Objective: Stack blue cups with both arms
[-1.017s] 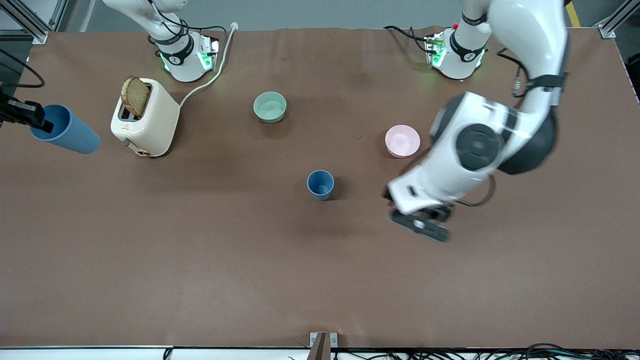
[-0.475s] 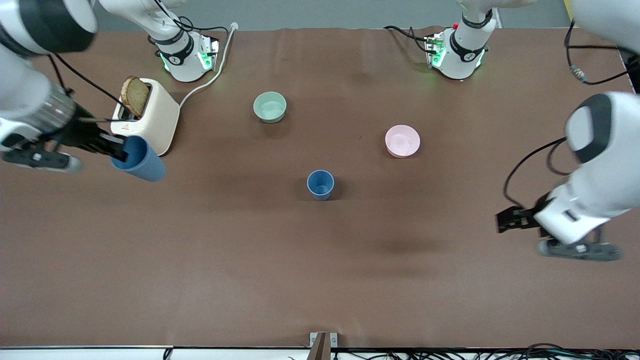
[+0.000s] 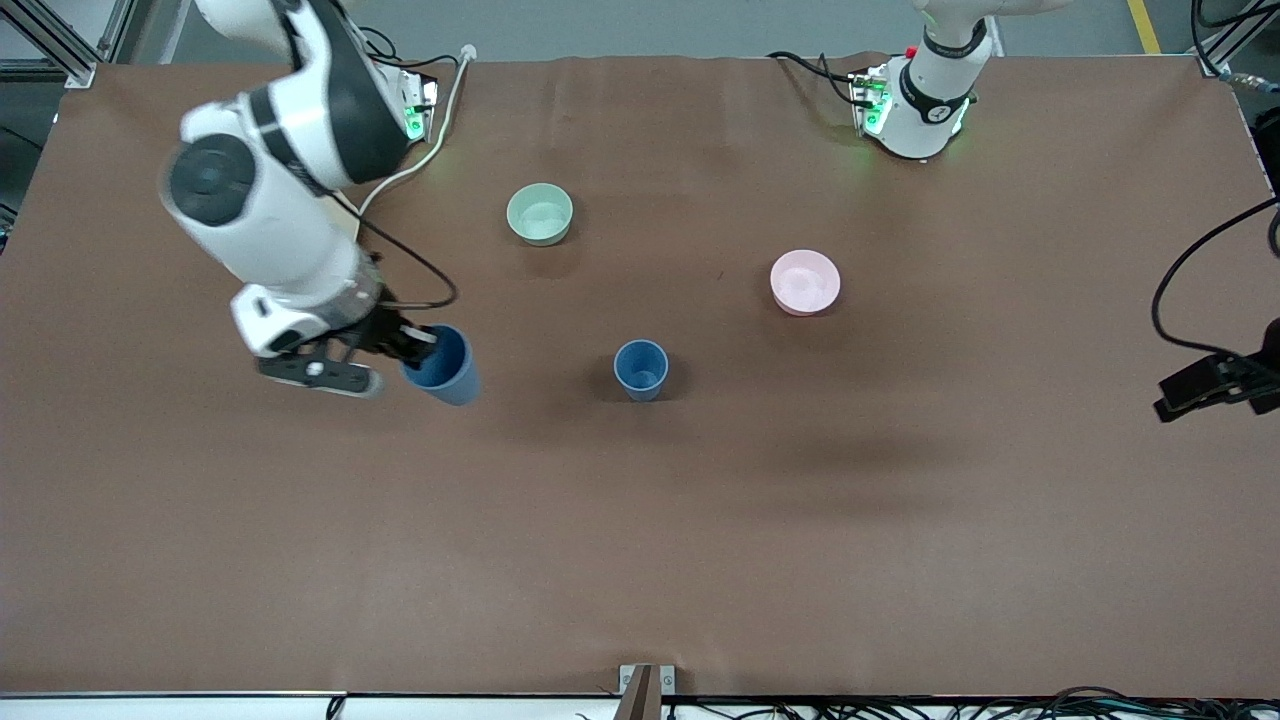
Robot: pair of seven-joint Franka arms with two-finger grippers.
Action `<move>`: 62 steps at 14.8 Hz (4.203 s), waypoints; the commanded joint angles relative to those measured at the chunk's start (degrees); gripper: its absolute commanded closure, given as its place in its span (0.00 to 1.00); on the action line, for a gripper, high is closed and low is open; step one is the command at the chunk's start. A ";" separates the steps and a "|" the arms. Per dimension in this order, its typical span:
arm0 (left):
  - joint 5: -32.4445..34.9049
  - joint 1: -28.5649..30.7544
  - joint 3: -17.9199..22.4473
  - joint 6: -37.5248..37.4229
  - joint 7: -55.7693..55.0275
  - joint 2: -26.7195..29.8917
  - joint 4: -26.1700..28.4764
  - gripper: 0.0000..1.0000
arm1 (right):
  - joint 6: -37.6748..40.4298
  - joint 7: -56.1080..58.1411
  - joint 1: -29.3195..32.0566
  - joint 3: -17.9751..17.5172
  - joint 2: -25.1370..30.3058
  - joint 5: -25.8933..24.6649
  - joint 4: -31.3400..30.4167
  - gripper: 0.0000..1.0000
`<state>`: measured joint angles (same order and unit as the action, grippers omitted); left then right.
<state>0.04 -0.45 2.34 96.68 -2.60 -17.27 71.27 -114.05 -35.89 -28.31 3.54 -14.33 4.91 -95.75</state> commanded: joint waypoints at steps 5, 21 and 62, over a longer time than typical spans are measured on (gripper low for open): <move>-0.57 -3.15 2.06 -4.92 -1.00 5.40 3.26 0.00 | -10.48 -12.01 -10.44 0.76 -6.58 5.90 0.57 0.99; -2.06 -3.06 2.06 -2.46 -0.92 11.38 12.14 0.00 | -16.46 -16.49 -16.69 0.76 -12.74 6.08 0.57 0.99; -1.36 -3.68 -0.84 -5.10 -0.83 11.65 10.65 0.00 | 28.09 33.07 26.03 6.04 20.66 -5.70 3.64 0.00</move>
<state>-1.59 -4.50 1.73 92.21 -3.88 -6.26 82.59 -87.22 -4.37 -2.72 10.12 5.20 0.05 -91.42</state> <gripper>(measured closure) 0.000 0.000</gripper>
